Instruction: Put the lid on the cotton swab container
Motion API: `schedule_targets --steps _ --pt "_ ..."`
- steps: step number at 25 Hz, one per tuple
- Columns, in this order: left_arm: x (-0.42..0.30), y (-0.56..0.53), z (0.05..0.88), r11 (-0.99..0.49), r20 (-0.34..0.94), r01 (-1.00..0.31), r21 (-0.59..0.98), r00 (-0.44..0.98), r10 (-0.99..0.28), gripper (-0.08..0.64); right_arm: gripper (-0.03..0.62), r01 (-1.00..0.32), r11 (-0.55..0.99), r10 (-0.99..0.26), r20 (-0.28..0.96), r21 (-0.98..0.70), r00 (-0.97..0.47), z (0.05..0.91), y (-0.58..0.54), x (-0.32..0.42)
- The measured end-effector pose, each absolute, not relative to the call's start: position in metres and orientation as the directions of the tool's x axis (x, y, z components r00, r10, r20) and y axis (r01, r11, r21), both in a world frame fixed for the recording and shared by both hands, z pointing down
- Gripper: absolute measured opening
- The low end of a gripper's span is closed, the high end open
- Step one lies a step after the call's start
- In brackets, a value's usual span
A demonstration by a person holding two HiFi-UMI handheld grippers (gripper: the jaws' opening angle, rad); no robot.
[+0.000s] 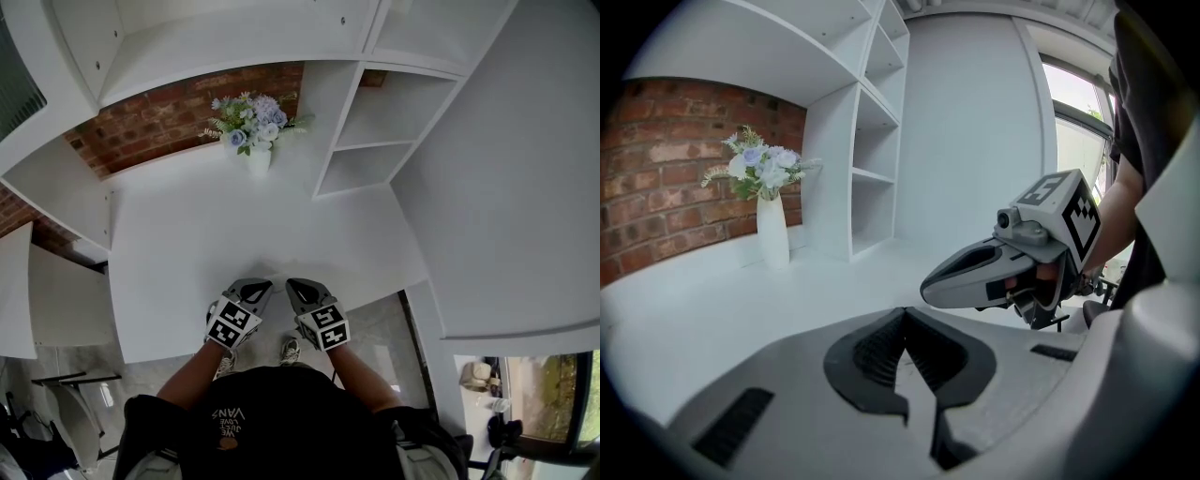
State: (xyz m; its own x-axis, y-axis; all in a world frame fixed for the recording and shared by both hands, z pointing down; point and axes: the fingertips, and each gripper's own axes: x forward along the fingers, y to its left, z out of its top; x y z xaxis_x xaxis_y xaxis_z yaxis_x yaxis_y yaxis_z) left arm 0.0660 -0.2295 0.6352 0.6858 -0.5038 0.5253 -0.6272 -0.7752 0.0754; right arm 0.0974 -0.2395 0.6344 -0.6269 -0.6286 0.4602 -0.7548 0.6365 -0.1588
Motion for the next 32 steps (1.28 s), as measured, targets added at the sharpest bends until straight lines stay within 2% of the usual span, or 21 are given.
schedule_targets --steps 18,28,32 --pt "0.068 -0.229 0.641 -0.760 0.522 -0.639 0.121 0.692 -0.498 0.006 0.000 -0.755 0.645 -0.619 0.497 -0.120 -0.608 0.635 -0.240 0.096" --pt "0.066 -0.229 0.639 -0.750 0.514 -0.647 0.137 0.693 -0.505 0.006 0.000 -0.769 0.617 -0.623 0.494 -0.168 -0.607 0.635 -0.239 0.096" --pt "0.059 -0.227 0.622 -0.730 0.469 -0.663 0.164 0.704 -0.534 0.006 0.000 -0.788 0.581 -0.644 0.475 -0.204 -0.599 0.626 -0.236 0.102"
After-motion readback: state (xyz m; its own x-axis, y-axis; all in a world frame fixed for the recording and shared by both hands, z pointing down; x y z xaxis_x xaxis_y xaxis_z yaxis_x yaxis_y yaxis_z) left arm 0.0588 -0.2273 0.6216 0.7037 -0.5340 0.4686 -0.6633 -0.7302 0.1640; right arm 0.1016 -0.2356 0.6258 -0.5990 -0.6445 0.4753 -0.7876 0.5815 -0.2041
